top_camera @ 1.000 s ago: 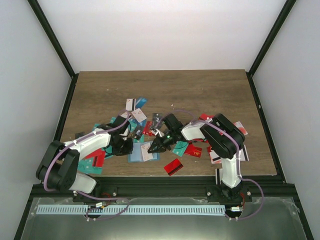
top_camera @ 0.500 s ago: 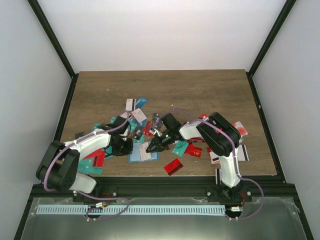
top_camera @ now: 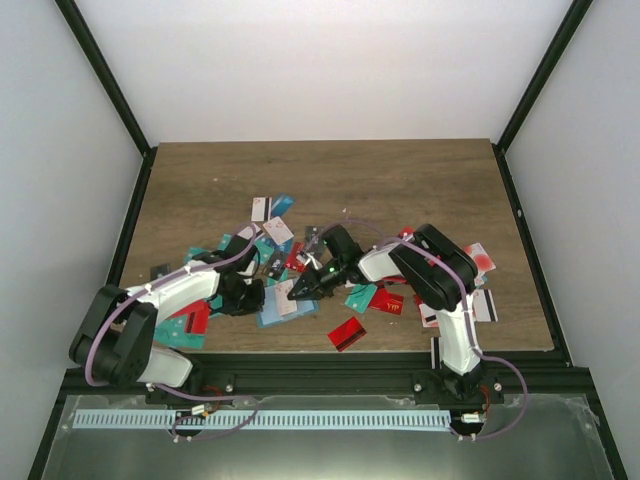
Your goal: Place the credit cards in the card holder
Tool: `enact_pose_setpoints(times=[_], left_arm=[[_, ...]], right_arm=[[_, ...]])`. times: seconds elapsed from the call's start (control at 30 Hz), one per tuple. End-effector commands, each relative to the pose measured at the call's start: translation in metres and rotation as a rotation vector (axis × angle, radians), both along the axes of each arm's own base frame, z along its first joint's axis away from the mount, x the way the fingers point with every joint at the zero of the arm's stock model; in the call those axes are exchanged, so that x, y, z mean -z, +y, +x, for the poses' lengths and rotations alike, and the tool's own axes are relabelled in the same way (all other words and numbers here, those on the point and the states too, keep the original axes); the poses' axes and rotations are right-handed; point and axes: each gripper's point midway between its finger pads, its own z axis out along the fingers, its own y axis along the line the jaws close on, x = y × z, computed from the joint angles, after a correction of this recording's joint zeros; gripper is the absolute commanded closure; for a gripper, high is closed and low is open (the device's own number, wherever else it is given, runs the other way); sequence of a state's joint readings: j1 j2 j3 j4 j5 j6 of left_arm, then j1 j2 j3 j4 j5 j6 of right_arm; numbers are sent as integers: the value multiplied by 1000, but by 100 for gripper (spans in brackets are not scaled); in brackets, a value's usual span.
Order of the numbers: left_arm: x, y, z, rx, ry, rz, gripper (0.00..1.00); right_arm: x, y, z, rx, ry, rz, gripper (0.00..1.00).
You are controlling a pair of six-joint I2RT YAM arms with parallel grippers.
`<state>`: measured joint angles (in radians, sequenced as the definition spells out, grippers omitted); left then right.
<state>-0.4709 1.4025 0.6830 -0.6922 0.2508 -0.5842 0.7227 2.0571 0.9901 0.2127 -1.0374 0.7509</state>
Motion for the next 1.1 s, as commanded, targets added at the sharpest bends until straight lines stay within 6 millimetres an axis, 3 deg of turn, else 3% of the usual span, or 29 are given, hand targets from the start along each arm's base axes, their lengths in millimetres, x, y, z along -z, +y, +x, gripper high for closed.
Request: enact_pose_setpoints(times=[0.0, 0.23, 0.43, 0.63, 1.07], left_arm=[[0, 2, -6, -15, 16, -8, 89], [-1, 4, -5, -20, 5, 0, 89], [0, 4, -5, -17, 5, -2, 89], [0, 3, -7, -11, 7, -8, 89], [-6, -3, -9, -12, -15, -60, 87]], right_arm=[[6, 6, -9, -30, 5, 25, 99], [14, 5, -25, -71, 24, 1, 99], [17, 4, -27, -61, 36, -8, 99], [15, 15, -21, -52, 36, 8, 99], [18, 43, -29, -84, 36, -5, 99]])
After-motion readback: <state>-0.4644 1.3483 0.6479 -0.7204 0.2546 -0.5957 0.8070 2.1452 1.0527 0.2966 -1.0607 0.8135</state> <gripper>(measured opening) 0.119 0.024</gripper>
